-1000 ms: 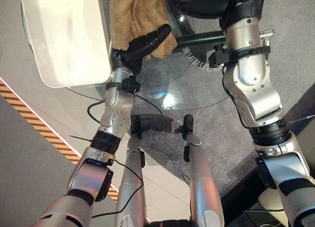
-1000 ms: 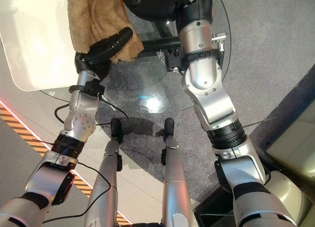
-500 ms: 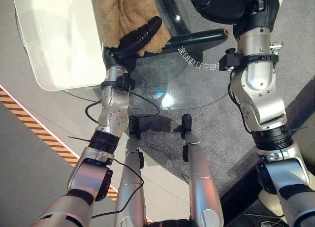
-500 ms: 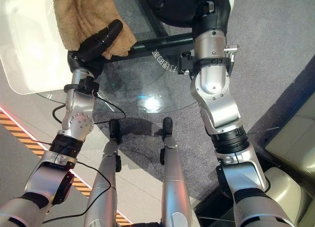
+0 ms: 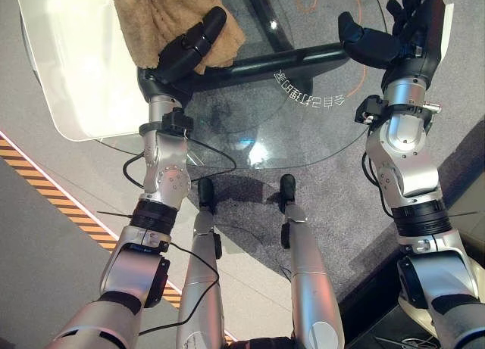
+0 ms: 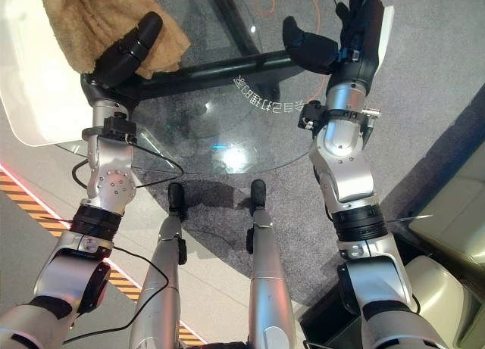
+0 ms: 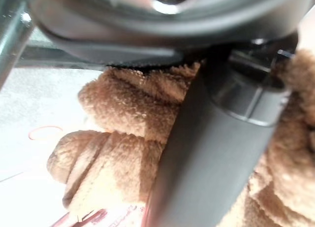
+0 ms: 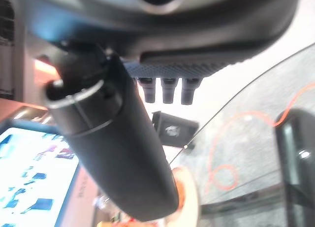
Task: Wipe the table with a cloth and put it in the basket.
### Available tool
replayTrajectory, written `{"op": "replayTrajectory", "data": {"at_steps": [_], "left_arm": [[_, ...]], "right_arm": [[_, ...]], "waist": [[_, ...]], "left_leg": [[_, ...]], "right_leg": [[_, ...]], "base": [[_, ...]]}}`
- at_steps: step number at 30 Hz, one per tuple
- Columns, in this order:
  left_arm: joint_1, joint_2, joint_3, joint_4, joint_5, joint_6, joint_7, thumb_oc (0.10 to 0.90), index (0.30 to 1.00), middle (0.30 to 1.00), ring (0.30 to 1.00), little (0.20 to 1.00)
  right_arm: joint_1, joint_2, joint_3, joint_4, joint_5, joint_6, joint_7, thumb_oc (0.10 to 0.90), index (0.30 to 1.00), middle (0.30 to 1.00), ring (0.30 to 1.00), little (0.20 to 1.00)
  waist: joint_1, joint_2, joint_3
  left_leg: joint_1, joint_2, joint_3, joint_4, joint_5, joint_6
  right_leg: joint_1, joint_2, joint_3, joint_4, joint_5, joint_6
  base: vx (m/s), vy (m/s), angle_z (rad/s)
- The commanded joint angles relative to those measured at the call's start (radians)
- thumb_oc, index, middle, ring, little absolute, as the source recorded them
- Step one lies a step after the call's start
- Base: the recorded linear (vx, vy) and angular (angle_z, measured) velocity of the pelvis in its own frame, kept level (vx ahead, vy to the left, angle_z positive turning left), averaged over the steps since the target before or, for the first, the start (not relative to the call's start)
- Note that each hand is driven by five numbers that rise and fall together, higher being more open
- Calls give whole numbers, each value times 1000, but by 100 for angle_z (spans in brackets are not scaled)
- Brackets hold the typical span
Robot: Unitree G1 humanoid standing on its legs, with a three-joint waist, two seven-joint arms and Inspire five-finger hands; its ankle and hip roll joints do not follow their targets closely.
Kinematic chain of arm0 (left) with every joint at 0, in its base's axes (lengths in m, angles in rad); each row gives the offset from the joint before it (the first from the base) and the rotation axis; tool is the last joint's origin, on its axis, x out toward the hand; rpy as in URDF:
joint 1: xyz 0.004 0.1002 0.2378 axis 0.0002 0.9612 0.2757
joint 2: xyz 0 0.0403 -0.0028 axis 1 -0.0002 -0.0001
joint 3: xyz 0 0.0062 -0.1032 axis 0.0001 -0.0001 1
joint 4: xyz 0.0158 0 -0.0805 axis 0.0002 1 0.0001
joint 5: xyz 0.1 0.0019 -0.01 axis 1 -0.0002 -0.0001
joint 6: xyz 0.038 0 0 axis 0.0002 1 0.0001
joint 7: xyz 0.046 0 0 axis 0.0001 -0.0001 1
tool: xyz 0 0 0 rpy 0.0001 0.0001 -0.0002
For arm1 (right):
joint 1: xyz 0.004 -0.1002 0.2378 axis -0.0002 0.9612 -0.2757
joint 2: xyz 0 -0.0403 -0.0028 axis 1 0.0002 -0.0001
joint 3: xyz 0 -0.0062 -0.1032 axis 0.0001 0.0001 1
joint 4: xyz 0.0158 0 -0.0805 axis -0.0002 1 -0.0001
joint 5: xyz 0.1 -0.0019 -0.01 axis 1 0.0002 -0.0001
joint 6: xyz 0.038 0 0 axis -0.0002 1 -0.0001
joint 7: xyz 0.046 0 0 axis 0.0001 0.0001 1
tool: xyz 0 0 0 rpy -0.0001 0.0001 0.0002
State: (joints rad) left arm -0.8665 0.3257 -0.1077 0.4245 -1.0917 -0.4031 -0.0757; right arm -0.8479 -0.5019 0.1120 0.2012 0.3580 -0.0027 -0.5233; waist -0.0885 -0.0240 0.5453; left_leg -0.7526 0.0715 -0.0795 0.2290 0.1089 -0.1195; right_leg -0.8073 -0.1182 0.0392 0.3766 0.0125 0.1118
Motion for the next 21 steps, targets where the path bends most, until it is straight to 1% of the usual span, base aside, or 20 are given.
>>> {"op": "replayTrajectory", "data": {"at_steps": [1, 4, 5, 10, 11, 14, 15, 16, 19, 21], "left_arm": [[-139, 65, 37, -89, -21, -143, -117, 100, 300, 300, 300, 200], [-135, 73, 45, -81, -40, -153, -134, 100, 300, 300, 300, 200], [-137, 80, 50, -78, -48, -163, -139, 100, 300, 300, 300, 200], [-143, 104, 63, -59, -81, -185, -157, 100, 300, 300, 300, 200], [-143, 106, 62, -56, -84, -186, -159, 100, 300, 300, 300, 200], [-141, 122, 65, -42, -113, -194, -179, 100, 300, 300, 300, 200], [-140, 130, 70, -38, -137, -197, -194, 100, 300, 300, 300, 200], [-139, 132, 70, -36, -148, -198, -203, 100, 300, 300, 300, 200], [-138, 147, 80, -30, -180, -197, -230, 100, 300, 300, 300, 200], [-137, 155, 83, -21, -192, -202, -235, 100, 300, 300, 300, 200]], "right_arm": [[-34, -67, -112, -62, 23, -80, -34, 800, 900, 900, 900, 900], [-17, -72, -120, -31, 37, -85, -35, 800, 900, 900, 900, 900], [-9, -75, -125, -11, 47, -85, -41, 800, 900, 900, 900, 900], [10, -85, -134, 67, 78, -96, -68, 800, 900, 900, 900, 900], [10, -86, -134, 74, 80, -100, -67, 800, 900, 900, 900, 900], [26, -93, -140, 143, 110, -123, -74, 800, 900, 900, 900, 900], [35, -100, -144, 172, 133, -133, -76, 800, 900, 900, 900, 900], [37, -102, -145, 184, 136, -137, -74, 800, 900, 900, 900, 900], [47, -110, -146, 243, 166, -159, -71, 800, 900, 900, 900, 900], [58, -112, -145, 282, 181, -169, -81, 800, 900, 900, 900, 900]], "waist": [[6, -23, -25], [6, -22, -25], [6, -20, -25], [8, -15, -25], [8, -14, -25], [9, -10, -25], [9, -9, -25], [9, -8, -25], [13, -9, -25], [14, -9, -25]], "left_leg": [[44, -61, 79, 14, -74, 79], [49, -61, 78, 17, -85, 78], [45, -61, 78, 16, -77, 77], [41, -60, 78, 18, -81, 75], [45, -60, 77, 20, -90, 74], [43, -62, 75, 22, -92, 74], [37, -62, 76, 21, -84, 74], [41, -62, 75, 23, -93, 74], [35, -62, 75, 20, -86, 74], [38, -62, 74, 22, -95, 73]], "right_leg": [[89, 108, -43, -70, -31, -53], [94, 108, -42, -65, -41, -52], [90, 108, -41, -67, -34, -52], [86, 108, -42, -62, -39, -51], [89, 108, -42, -58, -48, -51], [86, 107, -43, -55, -51, -50], [82, 107, -43, -57, -44, -51], [85, 107, -43, -54, -52, -51], [81, 107, -45, -58, -46, -52], [83, 108, -46, -54, -55, -53]], "base": [[0, 0, 0], [0, 0, 0], [0, 0, 0], [0, 0, 0], [0, 0, 0], [0, 0, 0], [0, 0, 0], [0, 0, 0], [-9, -1, -1], [0, 0, 0]]}}
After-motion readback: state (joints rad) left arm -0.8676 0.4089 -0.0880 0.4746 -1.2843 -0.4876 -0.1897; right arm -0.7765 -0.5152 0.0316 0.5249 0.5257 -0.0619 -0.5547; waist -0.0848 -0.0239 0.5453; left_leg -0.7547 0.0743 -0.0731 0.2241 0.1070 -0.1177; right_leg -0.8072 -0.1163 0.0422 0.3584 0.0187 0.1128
